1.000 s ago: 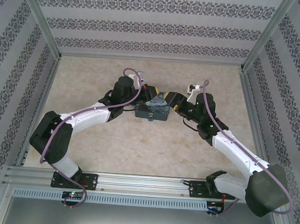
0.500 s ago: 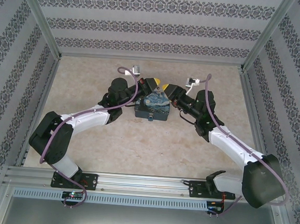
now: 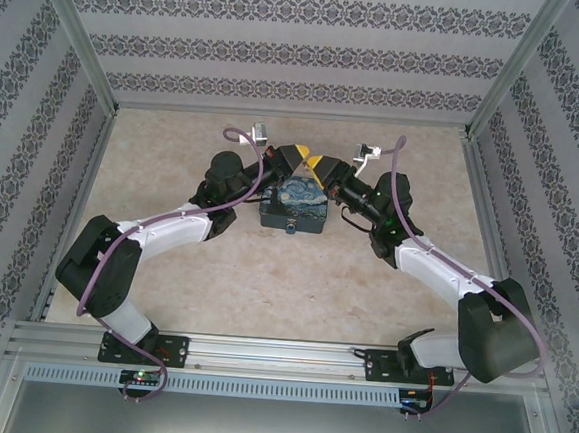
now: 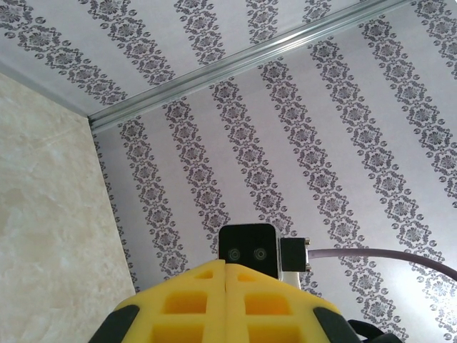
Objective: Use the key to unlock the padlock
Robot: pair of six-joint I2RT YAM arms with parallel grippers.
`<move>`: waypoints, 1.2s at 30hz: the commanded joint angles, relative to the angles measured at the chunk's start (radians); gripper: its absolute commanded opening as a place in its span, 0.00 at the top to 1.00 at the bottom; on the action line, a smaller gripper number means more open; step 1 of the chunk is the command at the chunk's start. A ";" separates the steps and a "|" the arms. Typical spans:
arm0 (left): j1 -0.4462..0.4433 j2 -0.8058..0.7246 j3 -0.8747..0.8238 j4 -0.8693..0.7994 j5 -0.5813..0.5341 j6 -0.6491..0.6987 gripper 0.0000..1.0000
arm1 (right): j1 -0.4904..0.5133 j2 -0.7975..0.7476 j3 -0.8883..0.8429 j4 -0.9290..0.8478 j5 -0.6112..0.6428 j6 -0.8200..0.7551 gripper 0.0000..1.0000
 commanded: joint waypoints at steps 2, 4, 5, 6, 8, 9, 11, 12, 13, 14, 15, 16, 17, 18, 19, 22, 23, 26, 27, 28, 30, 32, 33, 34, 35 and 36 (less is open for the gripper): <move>-0.008 -0.007 0.004 0.054 -0.001 -0.006 1.00 | -0.009 0.002 0.026 0.076 -0.034 0.011 0.65; -0.010 -0.003 0.005 0.052 0.001 -0.007 1.00 | -0.009 0.005 0.027 0.078 -0.039 0.011 0.66; -0.010 -0.002 0.009 0.049 0.001 -0.005 1.00 | -0.009 0.007 0.027 0.079 -0.041 0.011 0.66; -0.010 0.001 0.011 0.046 0.001 -0.007 1.00 | -0.009 0.008 0.027 0.078 -0.044 0.011 0.67; -0.011 0.002 0.013 0.043 0.000 -0.006 1.00 | -0.009 0.011 0.027 0.082 -0.048 0.013 0.69; -0.011 0.003 0.014 0.042 0.000 -0.006 1.00 | -0.009 0.014 0.027 0.084 -0.050 0.014 0.70; -0.011 0.006 0.016 0.040 -0.001 -0.007 1.00 | -0.009 0.017 0.026 0.085 -0.052 0.015 0.70; -0.013 0.006 0.017 0.037 0.000 -0.007 1.00 | -0.009 0.018 0.026 0.085 -0.052 0.015 0.71; -0.013 0.006 0.018 0.036 -0.001 -0.007 1.00 | -0.007 0.020 0.024 0.087 -0.053 0.018 0.71; -0.013 0.005 0.018 0.035 -0.001 -0.007 1.00 | -0.007 0.022 0.024 0.088 -0.054 0.017 0.72; -0.013 0.006 0.019 0.034 -0.001 -0.006 1.00 | -0.007 0.024 0.024 0.089 -0.055 0.018 0.72; -0.014 0.005 0.019 0.033 -0.002 -0.005 1.00 | -0.006 0.025 0.024 0.090 -0.055 0.020 0.72; -0.014 0.005 0.018 0.031 -0.001 -0.005 1.00 | -0.006 0.028 0.025 0.091 -0.056 0.020 0.73; -0.015 0.005 0.019 0.031 -0.001 -0.005 1.00 | -0.004 0.029 0.026 0.092 -0.056 0.021 0.73; -0.016 0.006 0.019 0.030 -0.002 -0.006 1.00 | -0.004 0.031 0.028 0.092 -0.057 0.020 0.74; -0.018 0.006 0.020 0.029 -0.001 -0.004 1.00 | -0.001 0.038 0.033 0.093 -0.057 0.022 0.75; -0.018 0.006 0.021 0.027 0.000 -0.004 1.00 | -0.001 0.040 0.033 0.093 -0.058 0.022 0.75; -0.022 0.005 0.022 0.025 0.002 -0.003 1.00 | 0.001 0.044 0.036 0.093 -0.058 0.021 0.76; -0.022 0.005 0.022 0.023 0.002 -0.002 1.00 | 0.001 0.045 0.036 0.094 -0.058 0.021 0.77; -0.022 0.006 0.023 0.024 0.002 -0.001 1.00 | 0.001 0.045 0.037 0.093 -0.057 0.021 0.77; -0.025 0.005 0.022 0.023 0.004 0.000 1.00 | 0.001 0.045 0.038 0.093 -0.057 0.022 0.78; -0.026 0.006 0.020 0.021 0.004 -0.001 1.00 | 0.001 0.047 0.042 0.093 -0.056 0.023 0.79; -0.027 0.006 0.021 0.021 0.002 0.000 1.00 | 0.001 0.048 0.042 0.093 -0.058 0.024 0.80; -0.027 0.006 0.020 0.021 0.003 0.001 1.00 | 0.002 0.050 0.042 0.093 -0.058 0.026 0.81; -0.028 0.006 0.020 0.019 0.003 0.000 1.00 | 0.002 0.051 0.042 0.095 -0.061 0.026 0.82; -0.027 0.007 0.022 0.017 0.004 0.001 1.00 | 0.002 0.052 0.041 0.095 -0.063 0.027 0.82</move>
